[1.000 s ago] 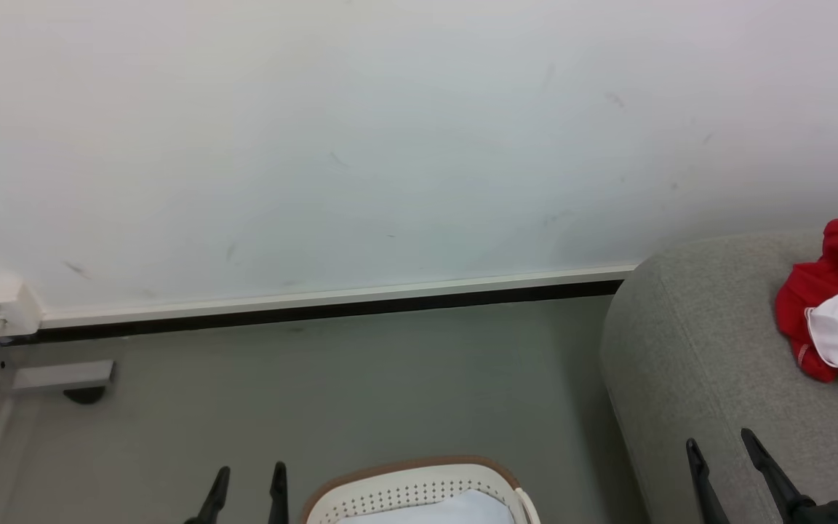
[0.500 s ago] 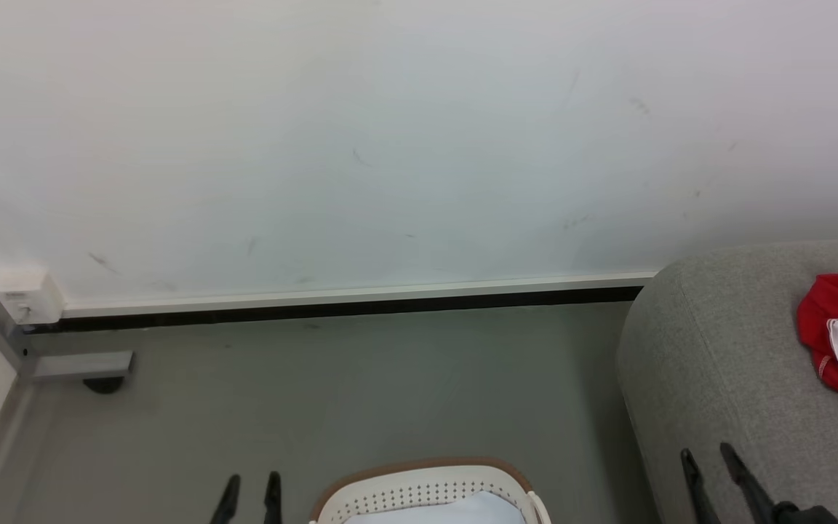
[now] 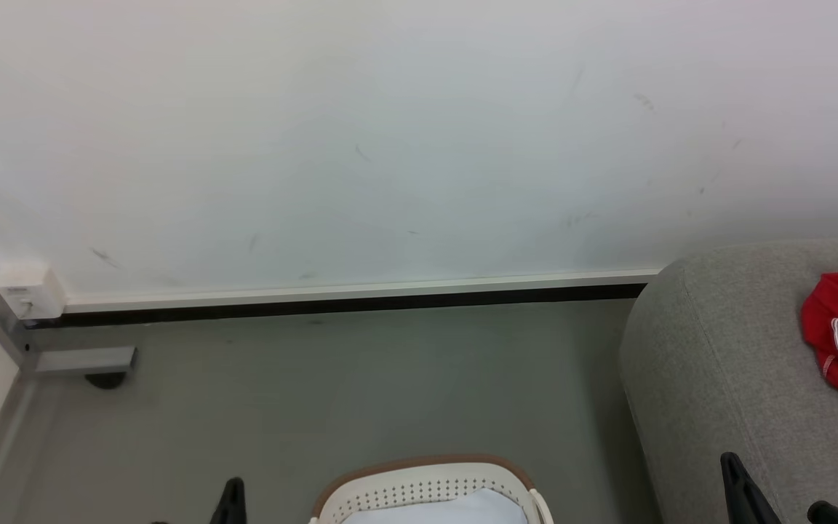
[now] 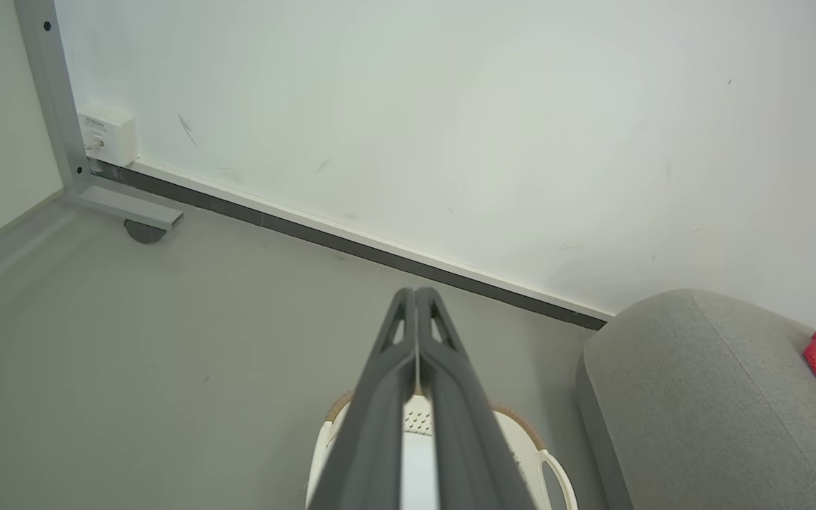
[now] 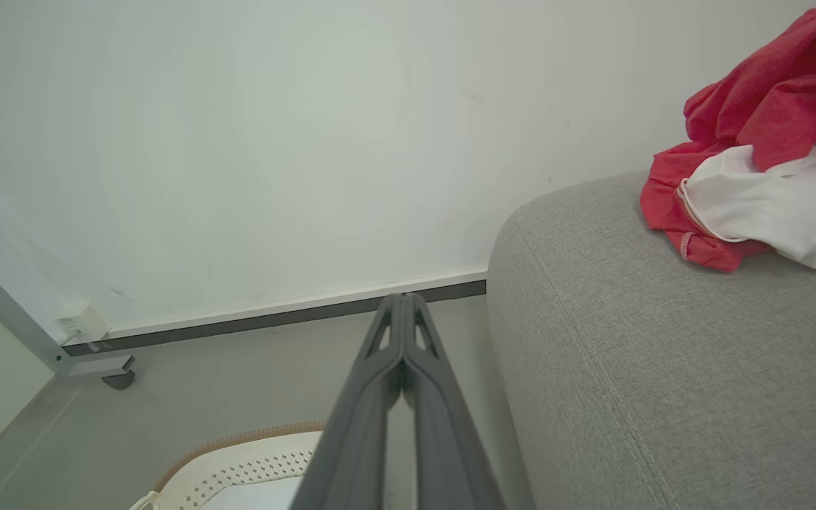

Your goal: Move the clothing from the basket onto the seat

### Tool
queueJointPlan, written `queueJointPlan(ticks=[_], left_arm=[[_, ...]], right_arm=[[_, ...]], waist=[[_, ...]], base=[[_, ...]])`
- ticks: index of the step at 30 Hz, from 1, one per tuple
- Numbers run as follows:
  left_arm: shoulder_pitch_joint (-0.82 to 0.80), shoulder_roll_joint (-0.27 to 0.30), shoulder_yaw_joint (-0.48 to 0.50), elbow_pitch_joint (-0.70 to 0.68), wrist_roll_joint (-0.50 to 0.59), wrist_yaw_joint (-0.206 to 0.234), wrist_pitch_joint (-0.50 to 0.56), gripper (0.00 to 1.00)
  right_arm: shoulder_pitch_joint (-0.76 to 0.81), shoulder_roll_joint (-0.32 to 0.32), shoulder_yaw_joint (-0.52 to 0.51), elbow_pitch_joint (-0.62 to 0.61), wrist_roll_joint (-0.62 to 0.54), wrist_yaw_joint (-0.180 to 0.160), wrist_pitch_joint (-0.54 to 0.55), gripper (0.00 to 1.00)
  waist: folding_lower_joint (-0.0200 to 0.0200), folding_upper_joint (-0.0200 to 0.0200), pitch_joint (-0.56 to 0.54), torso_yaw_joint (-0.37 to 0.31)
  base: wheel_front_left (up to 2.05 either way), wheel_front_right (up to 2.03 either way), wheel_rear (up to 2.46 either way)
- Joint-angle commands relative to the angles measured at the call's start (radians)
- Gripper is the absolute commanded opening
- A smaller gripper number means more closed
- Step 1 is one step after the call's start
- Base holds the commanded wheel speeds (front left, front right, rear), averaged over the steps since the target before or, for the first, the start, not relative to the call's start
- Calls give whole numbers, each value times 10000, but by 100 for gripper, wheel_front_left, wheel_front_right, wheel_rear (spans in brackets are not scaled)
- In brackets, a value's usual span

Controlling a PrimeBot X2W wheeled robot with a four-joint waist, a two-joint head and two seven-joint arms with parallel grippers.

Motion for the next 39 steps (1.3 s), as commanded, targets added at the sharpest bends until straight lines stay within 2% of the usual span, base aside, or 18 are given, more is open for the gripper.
queueJointPlan(ticks=[1, 39], left_arm=[[-309, -9, 154, -155, -499, -73, 103, 0], [-1046, -200, 1392, -301, -5456, -728, 1501, 0]], right_arm=[[-363, 1, -111, -216, 509, -3, 98, 0], [-928, 126, -823, -403, 5873, -9, 1436, 0]], waist=[[0, 0, 9, 7], [0, 0, 218, 165]], base=[[0, 0, 0], [0, 0, 0]])
